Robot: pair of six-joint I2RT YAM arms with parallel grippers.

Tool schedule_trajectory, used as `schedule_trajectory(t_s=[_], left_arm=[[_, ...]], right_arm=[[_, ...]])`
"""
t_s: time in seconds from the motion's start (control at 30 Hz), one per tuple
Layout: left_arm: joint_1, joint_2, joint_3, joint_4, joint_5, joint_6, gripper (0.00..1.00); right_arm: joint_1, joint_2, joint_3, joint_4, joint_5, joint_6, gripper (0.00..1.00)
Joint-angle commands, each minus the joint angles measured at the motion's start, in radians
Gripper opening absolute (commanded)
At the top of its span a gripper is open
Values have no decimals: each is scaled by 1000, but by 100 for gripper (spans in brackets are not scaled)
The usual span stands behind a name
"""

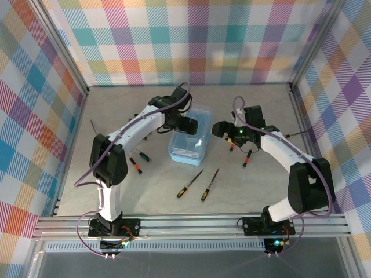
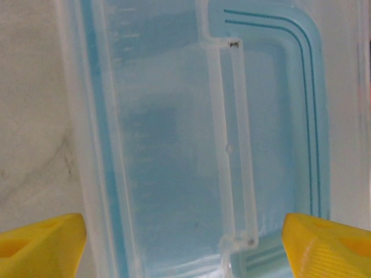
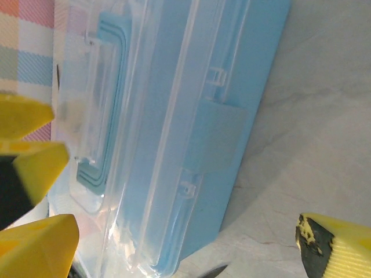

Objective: Pack the tool kit

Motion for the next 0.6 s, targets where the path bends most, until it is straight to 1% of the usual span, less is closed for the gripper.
schedule_trajectory(t_s=[0.0, 0.07, 0.13, 0.23, 0.4, 0.5, 0.57], left_arm=[[-6, 54, 61, -77, 30, 71, 87], [-7, 64, 66, -69, 56, 74, 87], [-5, 71, 68, -66, 25, 65, 86], [0, 82, 66, -61, 19, 57, 85], [15, 115, 61, -78, 6, 31, 74], [33, 101, 28, -51, 7, 3, 71], [46, 87, 6, -25, 15, -15, 70]], right_arm=[[3, -7, -37, 106, -92, 37, 96], [3, 0, -48, 115, -98, 38, 95], [4, 0, -61, 130, -107, 43, 94], [3, 0, -74, 153, -120, 48, 93], [3, 21, -89, 202, -133, 67, 93], [2, 39, -95, 243, -135, 85, 96], [2, 49, -101, 287, -152, 94, 96]])
